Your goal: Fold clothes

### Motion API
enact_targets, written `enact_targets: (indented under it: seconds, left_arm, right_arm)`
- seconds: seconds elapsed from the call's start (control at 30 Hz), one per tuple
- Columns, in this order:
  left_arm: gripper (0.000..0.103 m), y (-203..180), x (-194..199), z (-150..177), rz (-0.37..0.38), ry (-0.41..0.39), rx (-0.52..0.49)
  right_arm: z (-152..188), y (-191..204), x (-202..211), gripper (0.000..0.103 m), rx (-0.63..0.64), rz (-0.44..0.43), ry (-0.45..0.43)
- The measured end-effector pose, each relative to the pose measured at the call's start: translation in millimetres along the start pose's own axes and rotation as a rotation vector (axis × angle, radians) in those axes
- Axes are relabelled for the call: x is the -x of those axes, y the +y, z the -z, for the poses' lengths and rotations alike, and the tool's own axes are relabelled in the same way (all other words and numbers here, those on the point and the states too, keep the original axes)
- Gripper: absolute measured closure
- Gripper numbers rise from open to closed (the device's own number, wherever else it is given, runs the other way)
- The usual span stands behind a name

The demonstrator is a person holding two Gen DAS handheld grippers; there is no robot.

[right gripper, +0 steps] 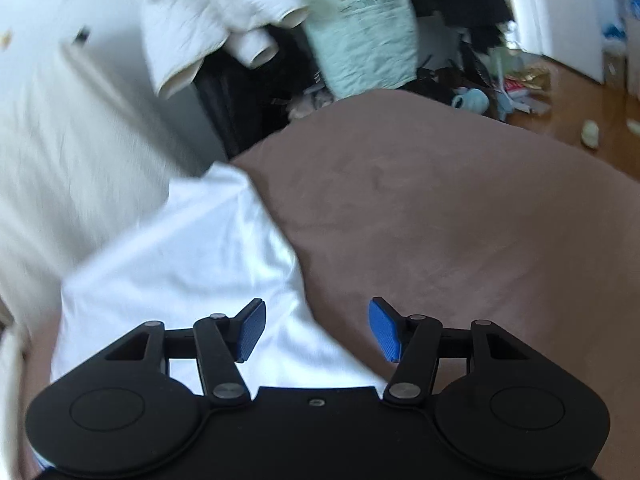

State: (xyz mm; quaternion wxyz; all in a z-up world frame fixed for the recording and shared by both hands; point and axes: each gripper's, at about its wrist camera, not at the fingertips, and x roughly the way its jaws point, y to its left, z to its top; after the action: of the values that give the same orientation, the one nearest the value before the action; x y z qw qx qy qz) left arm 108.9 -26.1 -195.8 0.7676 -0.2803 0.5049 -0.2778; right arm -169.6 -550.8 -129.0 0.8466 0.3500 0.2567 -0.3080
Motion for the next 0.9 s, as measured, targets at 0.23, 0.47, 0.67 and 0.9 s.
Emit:
enact_targets:
  seconds: [0.23, 0.47, 0.67, 0.9]
  left_arm:
    - [0.054, -5, 9, 4, 0.059, -0.011, 0.015]
    - [0.054, -4, 10, 7, 0.129, -0.053, 0.068]
    - [0.054, -7, 6, 8, 0.156, -0.074, 0.082]
    - [0.054, -11, 5, 12, 0.099, -0.069, 0.059]
  right_arm:
    - [19, 5, 16, 0.04, -0.144, -0.055, 0.177]
    - [34, 6, 38, 0.026, -0.264, -0.05, 0.381]
    - [58, 13, 13, 0.019, -0.349, -0.081, 0.588]
    - [90, 18, -17, 0.019, -0.4, 0.021, 0.644]
